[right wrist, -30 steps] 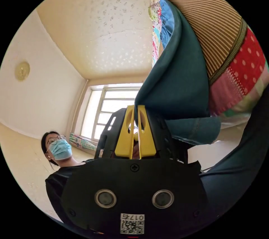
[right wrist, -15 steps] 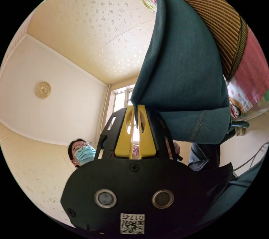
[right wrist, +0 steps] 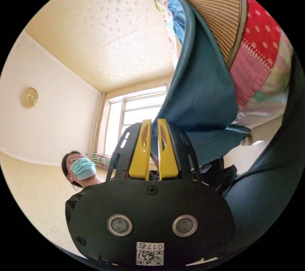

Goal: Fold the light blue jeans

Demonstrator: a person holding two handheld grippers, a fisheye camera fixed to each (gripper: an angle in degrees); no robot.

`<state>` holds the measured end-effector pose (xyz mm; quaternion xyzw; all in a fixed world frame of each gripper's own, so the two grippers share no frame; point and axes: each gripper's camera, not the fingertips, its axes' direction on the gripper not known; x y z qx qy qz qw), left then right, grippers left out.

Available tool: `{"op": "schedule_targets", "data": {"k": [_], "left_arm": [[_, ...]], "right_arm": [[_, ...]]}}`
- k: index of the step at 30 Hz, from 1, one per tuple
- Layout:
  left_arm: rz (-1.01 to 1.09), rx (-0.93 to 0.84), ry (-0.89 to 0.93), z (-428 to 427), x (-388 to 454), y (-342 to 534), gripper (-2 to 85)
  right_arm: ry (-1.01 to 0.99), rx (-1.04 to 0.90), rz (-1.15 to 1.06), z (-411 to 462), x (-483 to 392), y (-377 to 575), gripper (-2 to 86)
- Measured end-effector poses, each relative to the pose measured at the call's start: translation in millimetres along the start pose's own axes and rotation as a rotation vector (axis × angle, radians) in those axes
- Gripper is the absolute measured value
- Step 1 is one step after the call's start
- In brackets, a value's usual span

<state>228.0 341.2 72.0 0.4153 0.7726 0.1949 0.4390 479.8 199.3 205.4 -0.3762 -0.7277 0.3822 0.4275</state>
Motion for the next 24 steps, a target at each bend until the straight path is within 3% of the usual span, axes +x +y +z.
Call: {"op": "schedule_targets", "data": {"k": [3,7,11,15,18,24], "left_arm": [[0.026,0.003,0.022,-11,29,-10,-0.8],[0.08,-0.018,0.013,-19,66,-30,-0.8],[0.112,-0.055,0.007,-34,94,-57,-0.8],[0.176,-0.052,0.064,-56,111,-79,-0.8],[0.221,-0.051,0.128,-72,120,-95,-0.8],[0.266,-0.068,0.225,-98,136,-133,-0.8]], "right_arm": [[0.185,0.071,0.002,-18,-9,2,5.2],[0.28,0.111,-0.092,-6,-43,-39,7.3],[0.505,0.025,-0.263,57,-94,-134,8.6],[0.777,0.074,-0.385,129,-115,-228,9.6],[1.021,0.136,-0.379,180,-102,-278,10.6],[1.251,0.197,-0.343,250,-84,-339,11.9]]}}
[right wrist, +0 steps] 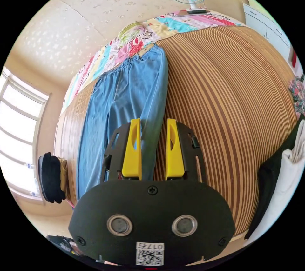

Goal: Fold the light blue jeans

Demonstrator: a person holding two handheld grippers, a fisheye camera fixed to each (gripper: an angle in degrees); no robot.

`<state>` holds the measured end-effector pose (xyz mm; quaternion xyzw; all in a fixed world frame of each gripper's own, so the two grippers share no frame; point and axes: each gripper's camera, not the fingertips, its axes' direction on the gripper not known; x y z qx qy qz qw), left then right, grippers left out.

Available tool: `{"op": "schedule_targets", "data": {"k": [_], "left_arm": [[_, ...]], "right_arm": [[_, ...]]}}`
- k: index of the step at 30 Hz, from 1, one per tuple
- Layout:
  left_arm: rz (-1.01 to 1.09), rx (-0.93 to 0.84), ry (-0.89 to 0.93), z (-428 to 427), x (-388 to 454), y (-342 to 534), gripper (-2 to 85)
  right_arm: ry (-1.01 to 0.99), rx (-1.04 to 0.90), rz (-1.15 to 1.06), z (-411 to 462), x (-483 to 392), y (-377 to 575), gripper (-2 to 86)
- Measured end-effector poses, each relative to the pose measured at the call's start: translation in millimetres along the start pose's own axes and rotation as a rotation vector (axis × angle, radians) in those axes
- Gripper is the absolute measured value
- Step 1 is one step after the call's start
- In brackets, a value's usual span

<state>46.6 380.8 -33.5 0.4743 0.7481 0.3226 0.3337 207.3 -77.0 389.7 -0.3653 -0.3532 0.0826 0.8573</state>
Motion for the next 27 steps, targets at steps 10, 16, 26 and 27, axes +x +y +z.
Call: {"op": "schedule_targets", "data": {"k": [10,16,26,27], "left_arm": [[-0.057,0.117,0.196,-80,-14,-53,-0.8],[-0.211,0.3,0.128,-180,-11,-19,-0.8],[-0.711,0.445,-0.231,-290,-18,71,-0.7],[-0.753,0.427,-0.3,-293,-18,68,-0.7]], "right_arm": [[0.25,0.03,-0.06,14,-86,-37,2.8],[0.717,0.184,-0.396,20,-247,-40,1.4],[0.333,0.084,-0.486,91,-415,-32,5.6],[0.257,0.052,-0.463,95,-410,-29,6.7]]}}
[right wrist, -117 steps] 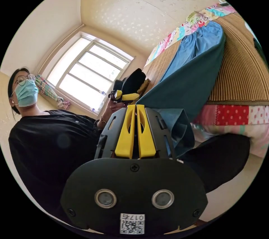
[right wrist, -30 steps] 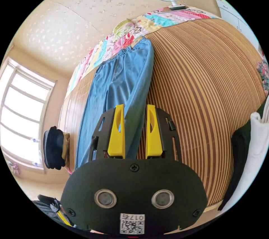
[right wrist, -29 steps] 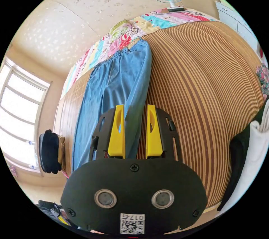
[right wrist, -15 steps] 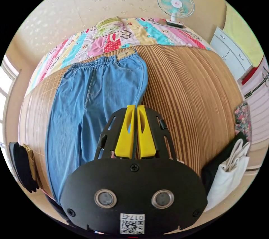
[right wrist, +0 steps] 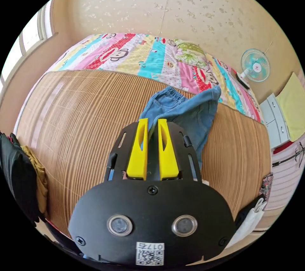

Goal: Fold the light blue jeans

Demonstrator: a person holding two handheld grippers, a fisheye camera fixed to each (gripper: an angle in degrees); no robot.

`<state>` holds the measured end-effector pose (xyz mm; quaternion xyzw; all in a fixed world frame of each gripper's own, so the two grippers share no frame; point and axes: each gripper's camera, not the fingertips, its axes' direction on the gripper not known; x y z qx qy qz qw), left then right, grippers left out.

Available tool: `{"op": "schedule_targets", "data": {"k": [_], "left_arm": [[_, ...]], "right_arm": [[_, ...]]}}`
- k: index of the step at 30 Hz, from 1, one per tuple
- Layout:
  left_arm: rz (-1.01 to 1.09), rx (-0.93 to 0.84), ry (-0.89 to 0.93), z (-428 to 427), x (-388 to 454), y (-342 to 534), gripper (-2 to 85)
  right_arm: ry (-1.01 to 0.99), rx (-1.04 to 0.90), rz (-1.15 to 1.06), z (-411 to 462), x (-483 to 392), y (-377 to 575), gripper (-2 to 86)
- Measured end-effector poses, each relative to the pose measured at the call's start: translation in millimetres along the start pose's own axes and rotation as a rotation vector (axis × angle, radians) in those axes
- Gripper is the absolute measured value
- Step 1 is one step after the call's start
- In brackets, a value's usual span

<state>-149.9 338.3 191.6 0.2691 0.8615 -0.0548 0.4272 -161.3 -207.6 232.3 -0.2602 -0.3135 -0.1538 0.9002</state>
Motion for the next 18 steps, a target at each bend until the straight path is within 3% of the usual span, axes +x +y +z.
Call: {"op": "schedule_targets", "data": {"k": [7,14,18], "left_arm": [[-0.031,0.018,-0.079,19,29,-35,-0.8],[-0.056,-0.006,-0.088,53,53,-57,-0.8],[-0.062,0.0,-0.082,62,71,-58,-0.8]], "right_arm": [[-0.29,0.05,-0.003,-39,56,106,7.5],[-0.433,-0.117,0.123,-82,150,346,8.1],[-0.466,-0.149,0.224,-105,158,463,9.2]]}}
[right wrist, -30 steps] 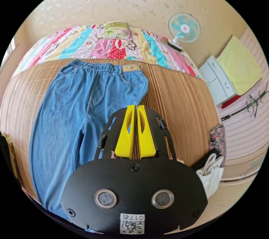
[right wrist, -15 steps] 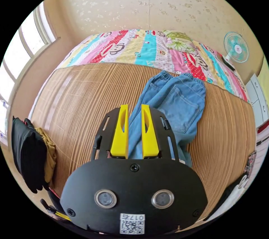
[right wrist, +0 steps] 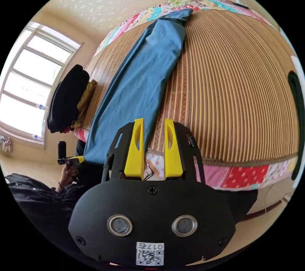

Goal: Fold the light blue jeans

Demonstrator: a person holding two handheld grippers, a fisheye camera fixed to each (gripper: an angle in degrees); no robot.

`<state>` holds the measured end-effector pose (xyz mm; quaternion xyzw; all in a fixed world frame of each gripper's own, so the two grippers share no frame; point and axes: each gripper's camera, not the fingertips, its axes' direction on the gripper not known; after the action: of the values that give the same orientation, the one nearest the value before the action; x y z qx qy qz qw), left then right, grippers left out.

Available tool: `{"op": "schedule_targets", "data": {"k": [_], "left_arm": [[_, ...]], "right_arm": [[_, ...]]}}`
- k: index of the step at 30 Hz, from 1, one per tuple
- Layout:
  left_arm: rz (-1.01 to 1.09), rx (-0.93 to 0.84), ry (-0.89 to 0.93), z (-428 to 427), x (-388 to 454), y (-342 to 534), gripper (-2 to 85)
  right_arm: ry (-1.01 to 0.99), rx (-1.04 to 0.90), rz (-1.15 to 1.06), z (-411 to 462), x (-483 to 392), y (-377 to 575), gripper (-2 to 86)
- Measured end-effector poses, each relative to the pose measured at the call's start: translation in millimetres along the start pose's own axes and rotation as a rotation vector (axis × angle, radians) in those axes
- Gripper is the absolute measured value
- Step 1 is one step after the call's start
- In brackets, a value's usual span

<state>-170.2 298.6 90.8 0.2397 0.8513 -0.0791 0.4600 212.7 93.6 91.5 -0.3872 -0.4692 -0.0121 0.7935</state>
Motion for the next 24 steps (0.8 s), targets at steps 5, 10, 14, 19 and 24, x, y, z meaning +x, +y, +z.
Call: {"op": "schedule_targets", "data": {"k": [5,10,14,19,24], "left_arm": [[-0.019,-0.018,0.008,15,16,5,-0.7],[-0.035,-0.079,0.008,23,34,8,-0.7],[0.057,-0.109,0.126,10,67,24,-0.8],[0.078,-0.159,0.034,4,67,53,-0.8],[0.115,-0.067,-0.179,32,80,56,4.6]], "right_arm": [[-0.1,-0.005,-0.003,10,-4,49,7.7],[0.011,-0.008,0.023,-5,3,53,1.8],[-0.109,0.056,-0.071,-47,-2,65,1.0],[-0.035,0.094,-0.113,-60,9,77,2.2],[-0.07,-0.025,0.019,-21,58,58,7.7]]}}
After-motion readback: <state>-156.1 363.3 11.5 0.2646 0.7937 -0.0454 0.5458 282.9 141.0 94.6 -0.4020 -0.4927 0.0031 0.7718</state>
